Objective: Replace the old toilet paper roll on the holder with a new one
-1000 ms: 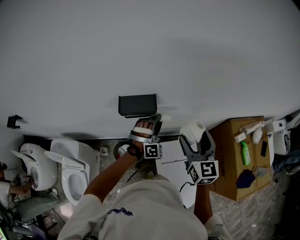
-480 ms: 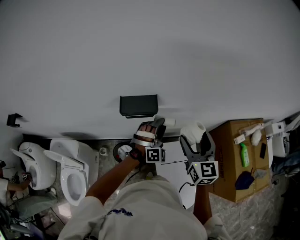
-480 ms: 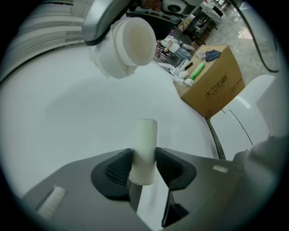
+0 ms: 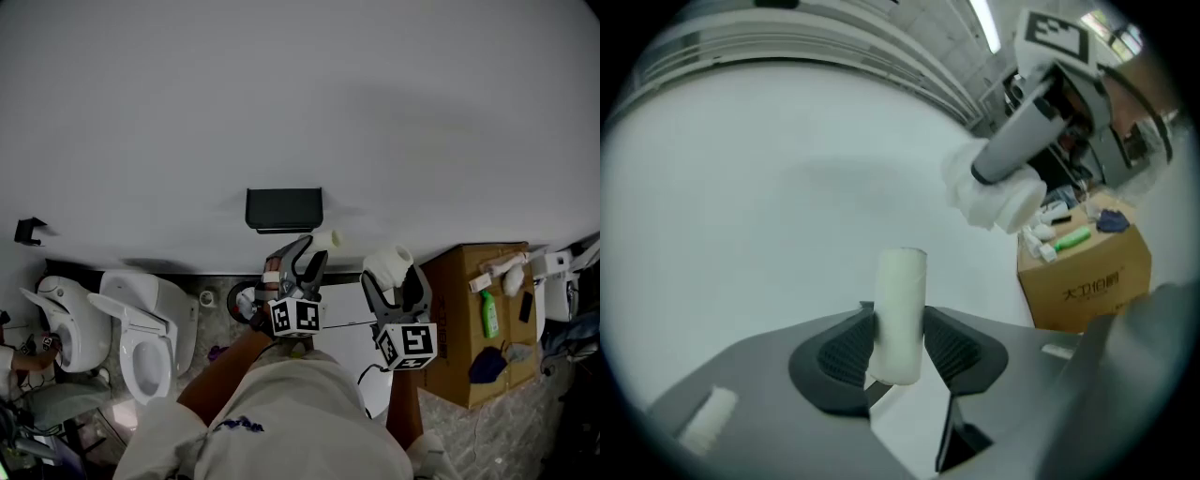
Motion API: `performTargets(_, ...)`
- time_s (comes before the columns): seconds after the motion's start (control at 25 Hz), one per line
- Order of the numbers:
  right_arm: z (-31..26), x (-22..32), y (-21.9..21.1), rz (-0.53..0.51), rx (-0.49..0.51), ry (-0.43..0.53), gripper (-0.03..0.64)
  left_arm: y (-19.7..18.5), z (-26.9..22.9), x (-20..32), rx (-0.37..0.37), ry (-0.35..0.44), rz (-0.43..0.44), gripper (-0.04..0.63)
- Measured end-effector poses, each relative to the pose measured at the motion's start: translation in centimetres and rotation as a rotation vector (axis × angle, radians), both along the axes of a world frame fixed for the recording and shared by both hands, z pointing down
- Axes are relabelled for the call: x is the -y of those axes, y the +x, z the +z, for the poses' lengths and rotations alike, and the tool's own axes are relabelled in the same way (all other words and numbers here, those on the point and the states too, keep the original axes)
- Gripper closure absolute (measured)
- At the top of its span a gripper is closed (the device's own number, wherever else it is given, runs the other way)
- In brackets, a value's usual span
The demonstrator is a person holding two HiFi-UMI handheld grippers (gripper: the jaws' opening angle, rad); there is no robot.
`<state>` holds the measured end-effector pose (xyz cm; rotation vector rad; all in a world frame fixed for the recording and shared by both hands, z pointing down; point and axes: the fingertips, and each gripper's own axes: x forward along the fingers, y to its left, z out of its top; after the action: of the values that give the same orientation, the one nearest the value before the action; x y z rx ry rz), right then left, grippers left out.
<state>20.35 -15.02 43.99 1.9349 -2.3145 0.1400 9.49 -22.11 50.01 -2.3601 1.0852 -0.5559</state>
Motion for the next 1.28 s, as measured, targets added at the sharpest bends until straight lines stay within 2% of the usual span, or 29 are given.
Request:
performTargets(0.12,0.1,0.2,-0.6,-0.010,-0.002,-0.001,0.229,-1.9,-1.3,-0.4,-0.109,-0.021,-0.003,0.422)
performTargets(0.6,0.5,0.8,-2.9,-0.055,-0.025,-0.013,0.229,-11.0,-5.1,-0.1,-0.437,-0.109,-0.104,0.422)
performTargets(0.8,0.7,1.0,-3.4,-0.067,-0.034,-0.014,0.229,-14.7,-5.8,0.2,-0.515,-0.123,-0.160,0.422)
performTargets(1.08,0.9,1.5,-4.2,-0.091,-0.063,-0.009,0.229,-18.8,-8.0,0.4,-0.594,-0.100,-0.235,0.423)
performTargets(1.28,0.9,1.6,-4.7,-0.102,-0.091,0.001,0.229,-20.7,-8.7,-0.2,-0.622,-0.064,-0.244,0.423)
